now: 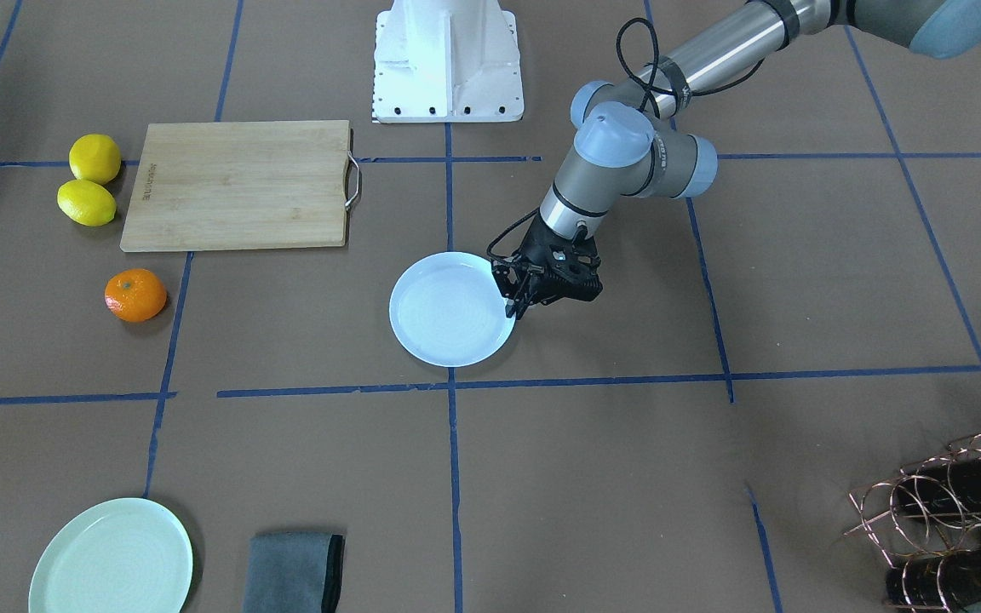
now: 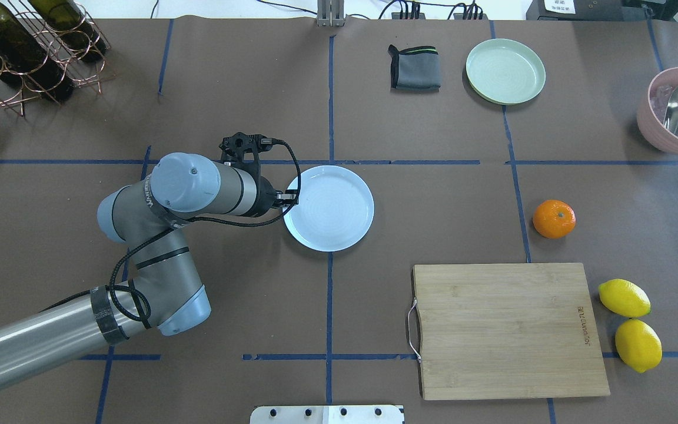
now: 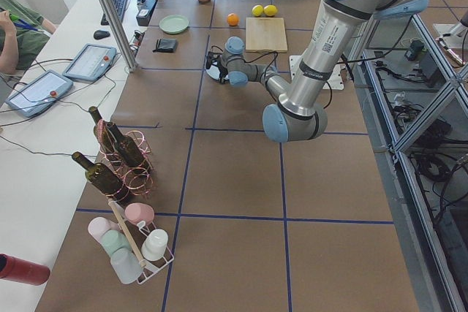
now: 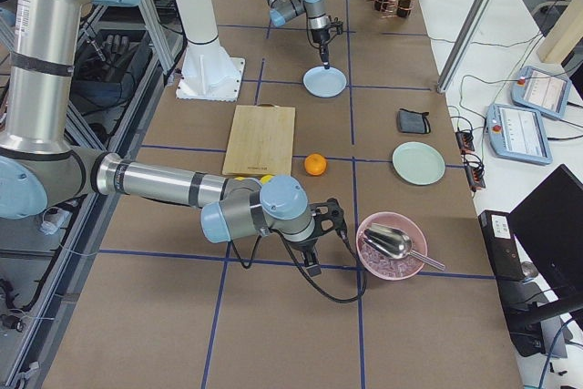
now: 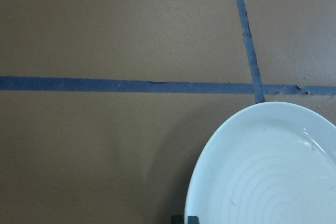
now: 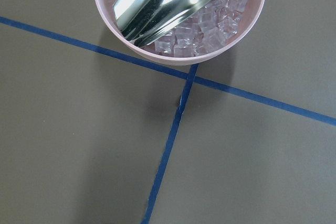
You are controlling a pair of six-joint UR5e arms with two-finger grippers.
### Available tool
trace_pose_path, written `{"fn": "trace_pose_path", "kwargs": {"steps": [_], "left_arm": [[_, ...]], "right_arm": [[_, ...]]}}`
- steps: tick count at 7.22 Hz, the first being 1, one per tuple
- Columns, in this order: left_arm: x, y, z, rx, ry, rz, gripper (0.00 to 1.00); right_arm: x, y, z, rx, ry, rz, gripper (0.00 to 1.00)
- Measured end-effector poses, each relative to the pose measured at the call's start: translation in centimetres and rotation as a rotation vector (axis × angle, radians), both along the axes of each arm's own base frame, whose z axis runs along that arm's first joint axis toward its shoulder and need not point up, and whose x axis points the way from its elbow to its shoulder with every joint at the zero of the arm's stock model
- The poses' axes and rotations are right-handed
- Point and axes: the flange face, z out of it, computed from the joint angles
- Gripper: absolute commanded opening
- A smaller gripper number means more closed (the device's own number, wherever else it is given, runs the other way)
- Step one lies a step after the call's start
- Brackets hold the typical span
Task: Pick orange to plate
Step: 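Withdraw the left gripper from the plate back toward the rack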
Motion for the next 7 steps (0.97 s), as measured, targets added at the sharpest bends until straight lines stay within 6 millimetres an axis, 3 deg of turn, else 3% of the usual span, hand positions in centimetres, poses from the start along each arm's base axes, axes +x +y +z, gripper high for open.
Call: {"fn": "trace_pose_path", "kwargs": {"steps": [1, 2, 3, 4, 5, 6, 7], "left_arm": [[0.1, 0.0, -0.2, 0.003, 0.002, 0.002, 1.0], [-0.1, 0.1, -0.6, 0.008, 0.007, 0.003, 1.0], [-1.0, 0.0, -1.0, 0.019, 0.004, 0.007, 1.0], [-3.2, -0.7, -1.3, 0.05, -0.032, 0.023, 1.0], [-7.0, -1.9, -2.0, 0.1, -0.103, 0.051, 1.0], [-12.1, -2.8, -2.8, 0.14, -0.172, 0.067, 1.0], [-18.2, -3.8, -2.4, 0.147, -0.21, 0.057, 1.0]], "right_arm": [[0.0, 0.0, 0.0, -0.001, 0.0, 0.0, 1.0], [0.0, 0.0, 0.0, -0.002, 0.0, 0.0, 1.0], [0.0, -0.2, -0.3, 0.004, -0.002, 0.0, 1.0], [-0.1, -0.6, -0.8, 0.016, -0.005, -0.003, 1.0], [-0.4, -1.2, -1.7, 0.027, -0.015, -0.006, 1.0], [-1.2, -2.3, -3.1, 0.027, -0.035, 0.001, 1.0], [-2.3, -3.7, -5.0, 0.022, -0.059, 0.019, 1.0]]}}
